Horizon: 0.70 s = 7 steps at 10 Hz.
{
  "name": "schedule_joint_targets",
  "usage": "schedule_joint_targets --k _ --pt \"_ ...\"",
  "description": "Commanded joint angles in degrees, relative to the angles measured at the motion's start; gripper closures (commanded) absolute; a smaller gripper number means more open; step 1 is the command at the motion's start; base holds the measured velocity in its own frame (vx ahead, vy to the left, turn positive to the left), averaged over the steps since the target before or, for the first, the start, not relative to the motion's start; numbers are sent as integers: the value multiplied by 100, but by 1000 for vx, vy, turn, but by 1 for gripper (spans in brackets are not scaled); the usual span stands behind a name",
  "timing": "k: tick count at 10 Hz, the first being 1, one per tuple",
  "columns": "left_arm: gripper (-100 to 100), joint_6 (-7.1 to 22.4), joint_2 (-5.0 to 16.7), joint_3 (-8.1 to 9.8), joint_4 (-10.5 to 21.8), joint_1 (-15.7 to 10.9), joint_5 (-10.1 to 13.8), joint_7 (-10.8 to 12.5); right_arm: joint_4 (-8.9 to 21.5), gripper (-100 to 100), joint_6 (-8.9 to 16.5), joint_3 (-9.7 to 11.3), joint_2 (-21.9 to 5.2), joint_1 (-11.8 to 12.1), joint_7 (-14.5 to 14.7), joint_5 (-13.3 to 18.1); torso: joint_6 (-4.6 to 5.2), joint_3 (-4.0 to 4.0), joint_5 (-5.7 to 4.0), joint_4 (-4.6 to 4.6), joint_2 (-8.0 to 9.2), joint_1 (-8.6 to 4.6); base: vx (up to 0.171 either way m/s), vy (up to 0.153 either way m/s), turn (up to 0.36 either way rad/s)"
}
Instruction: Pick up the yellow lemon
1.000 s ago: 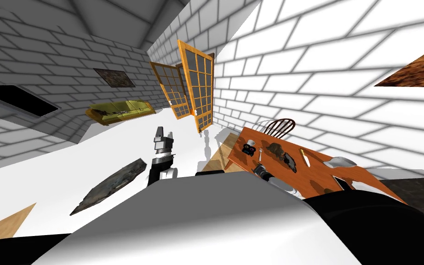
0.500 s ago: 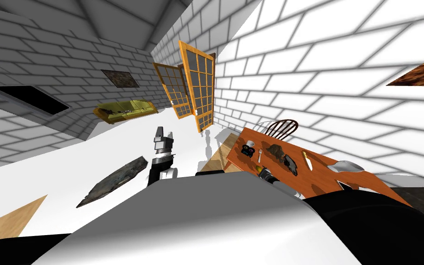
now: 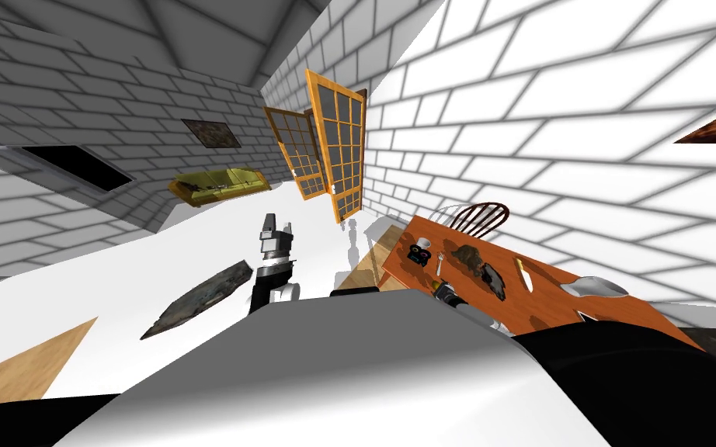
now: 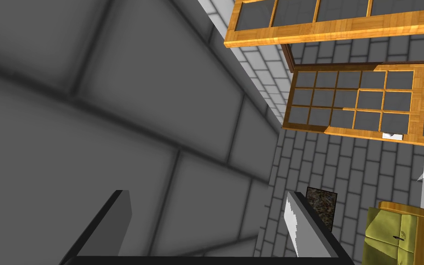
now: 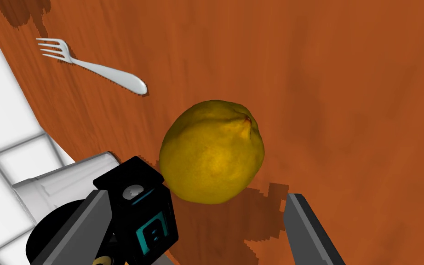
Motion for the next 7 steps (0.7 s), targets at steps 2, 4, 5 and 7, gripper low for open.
schedule_joint_targets --k 2,4,5,7 --pt "0 0 0 0 0 0 0 0 -67 -100 295 430 -125 -125 -160 -172 -2 -2 1 0 -3 0 -9 -29 63" --pt "0 0 0 0 0 0 0 0 -112 -100 544 771 -225 -248 -300 -317 -2 -1 1 0 -2 -1 -18 -31 62" --pt "0 0 0 0 0 0 0 0 -156 -100 784 944 -325 -370 -439 -461 1 0 0 0 0 0 -19 -29 70" --pt "0 0 0 0 0 0 0 0 -201 -100 1041 1298 -425 -492 -578 -606 1 -1 0 -1 -2 1 -16 -28 68"
